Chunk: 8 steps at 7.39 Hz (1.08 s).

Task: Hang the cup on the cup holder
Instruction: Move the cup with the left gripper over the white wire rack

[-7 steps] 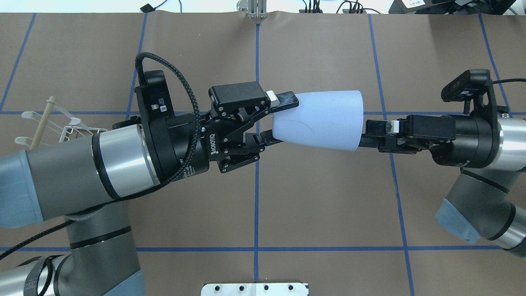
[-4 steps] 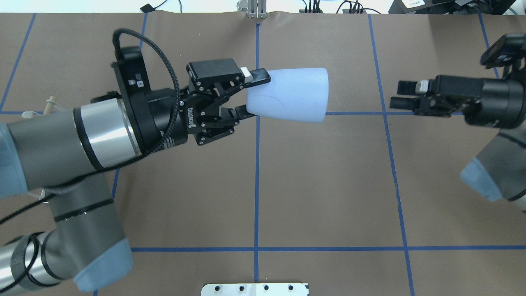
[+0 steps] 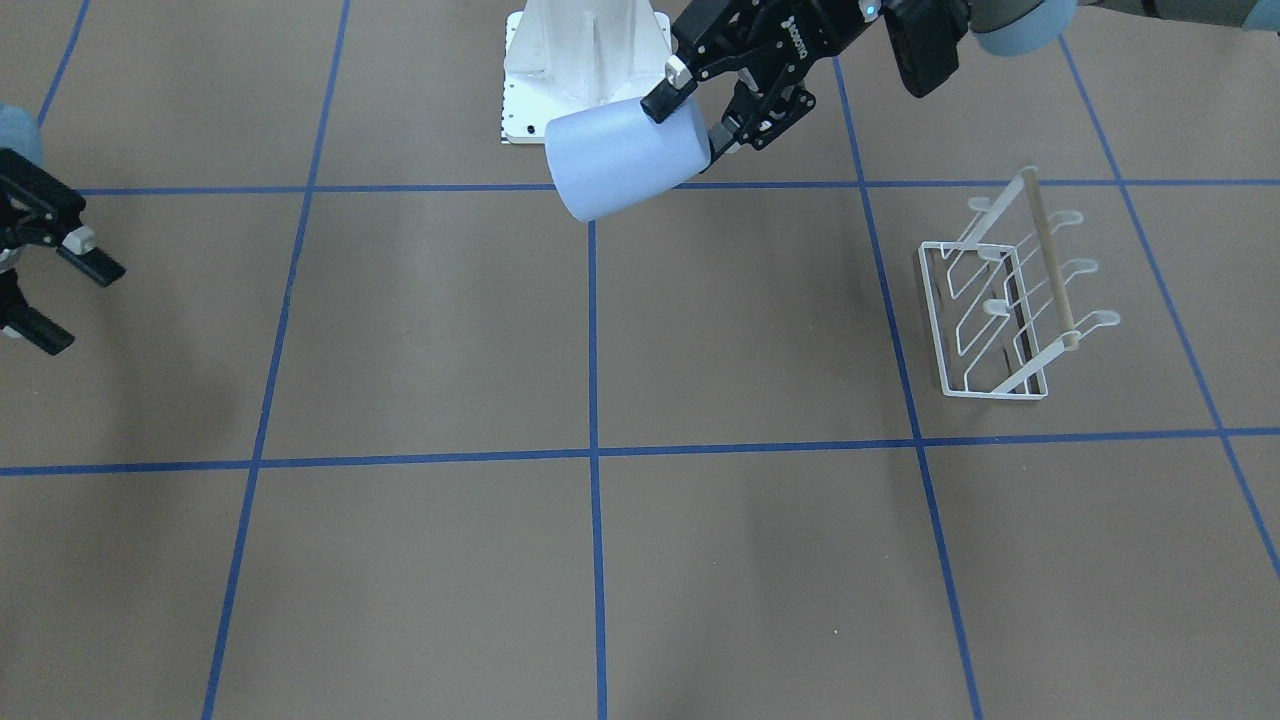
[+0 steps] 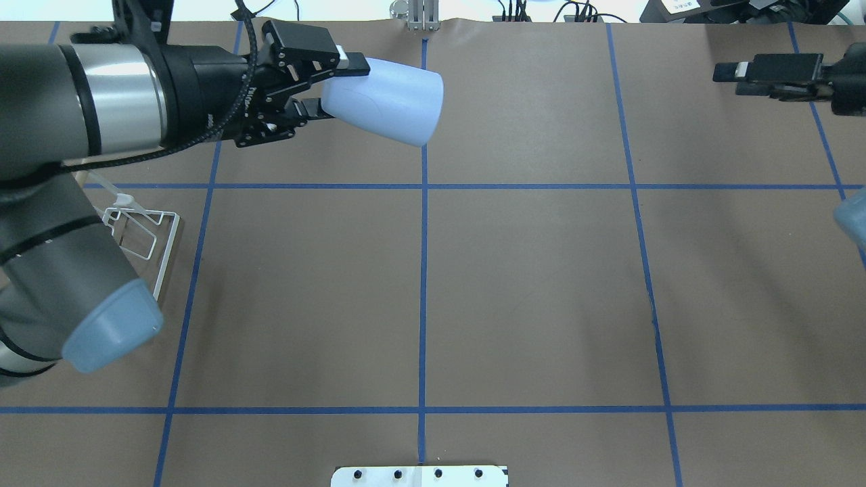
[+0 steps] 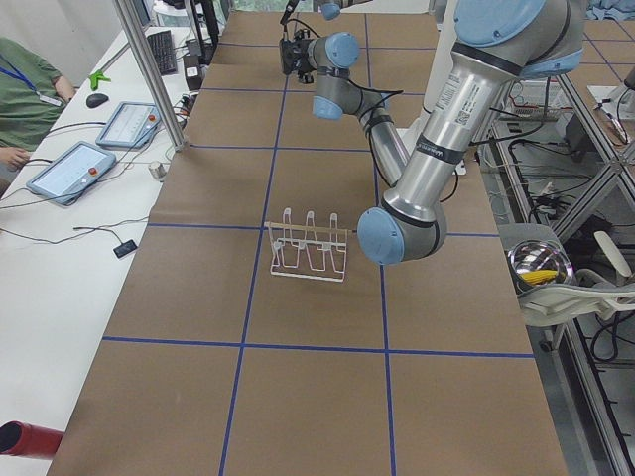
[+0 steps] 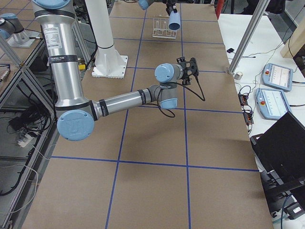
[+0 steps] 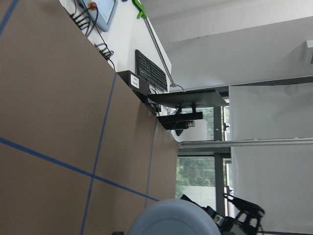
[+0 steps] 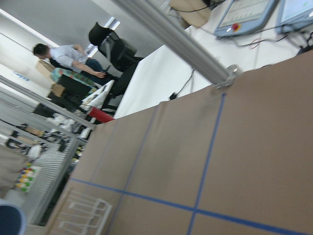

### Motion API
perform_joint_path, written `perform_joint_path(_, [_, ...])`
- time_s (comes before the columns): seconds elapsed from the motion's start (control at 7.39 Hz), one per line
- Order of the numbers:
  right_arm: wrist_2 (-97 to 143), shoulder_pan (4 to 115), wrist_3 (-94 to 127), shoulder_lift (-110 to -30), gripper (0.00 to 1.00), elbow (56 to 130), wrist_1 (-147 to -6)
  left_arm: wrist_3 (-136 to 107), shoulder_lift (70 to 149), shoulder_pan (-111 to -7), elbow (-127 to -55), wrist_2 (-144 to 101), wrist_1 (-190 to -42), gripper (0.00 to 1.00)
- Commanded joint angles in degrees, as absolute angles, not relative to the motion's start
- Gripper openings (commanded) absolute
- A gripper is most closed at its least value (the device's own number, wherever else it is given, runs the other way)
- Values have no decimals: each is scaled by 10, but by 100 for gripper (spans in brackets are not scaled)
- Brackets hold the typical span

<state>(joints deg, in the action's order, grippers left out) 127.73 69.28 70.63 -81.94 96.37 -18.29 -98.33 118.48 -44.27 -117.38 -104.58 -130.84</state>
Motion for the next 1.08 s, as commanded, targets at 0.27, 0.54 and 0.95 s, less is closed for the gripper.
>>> perform_joint_path(0.27, [1283,812,257,-832,100,967,-611,-763,1180,-513,-1268,-1072,-1008,0])
perform_joint_path(0.54, [1281,817,79,-847,100,961,-785,-653,1171,-521,-1305,-1071,-879,0])
perform_joint_path(0.95, [1281,839,-82,-843,100,969,-1022,-540,1061,-530,-1336,-1074,-852,0])
